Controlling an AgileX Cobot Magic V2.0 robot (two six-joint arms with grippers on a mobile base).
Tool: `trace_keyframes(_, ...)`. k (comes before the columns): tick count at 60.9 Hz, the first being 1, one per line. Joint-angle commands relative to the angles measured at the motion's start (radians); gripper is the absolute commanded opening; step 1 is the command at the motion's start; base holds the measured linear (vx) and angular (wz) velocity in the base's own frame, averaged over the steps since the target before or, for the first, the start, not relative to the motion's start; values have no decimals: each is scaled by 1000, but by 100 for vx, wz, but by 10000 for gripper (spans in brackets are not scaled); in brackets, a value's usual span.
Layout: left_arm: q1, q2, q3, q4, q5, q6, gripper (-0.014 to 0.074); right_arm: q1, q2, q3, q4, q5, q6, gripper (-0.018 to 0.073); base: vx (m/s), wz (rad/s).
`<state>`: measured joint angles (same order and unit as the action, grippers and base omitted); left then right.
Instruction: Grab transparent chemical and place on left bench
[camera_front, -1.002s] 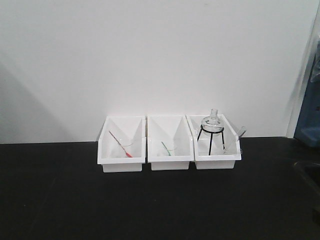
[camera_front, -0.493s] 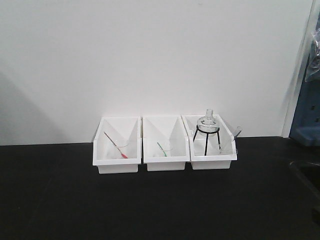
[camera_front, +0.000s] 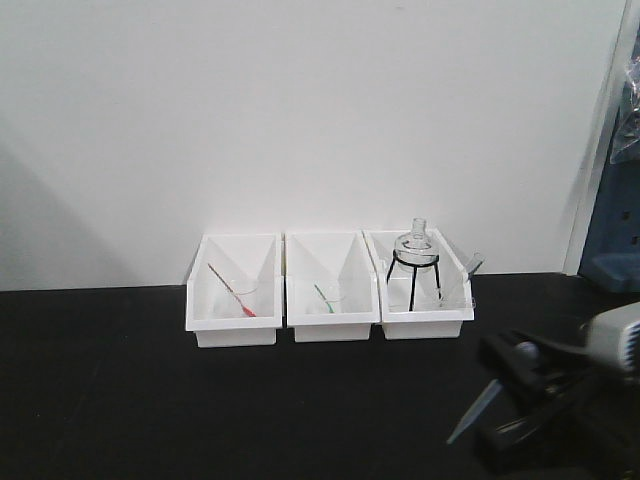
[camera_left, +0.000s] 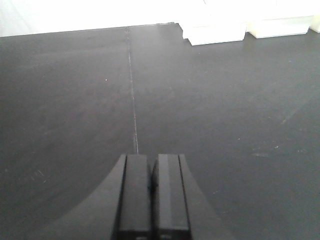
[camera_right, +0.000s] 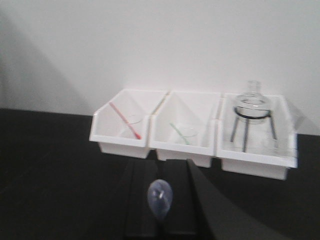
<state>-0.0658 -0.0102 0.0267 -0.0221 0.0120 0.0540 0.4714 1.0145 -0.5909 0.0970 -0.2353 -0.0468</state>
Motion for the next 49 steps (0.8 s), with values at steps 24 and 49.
trace_keyframes(24,-2,-19,16,-1,-78,-8,-3,145,282,-37,-69,-140,0,0,0,0)
trace_keyframes(49,-2,-19,16,-1,-78,-8,-3,145,358,-37,-74,-152,17,385,0,0)
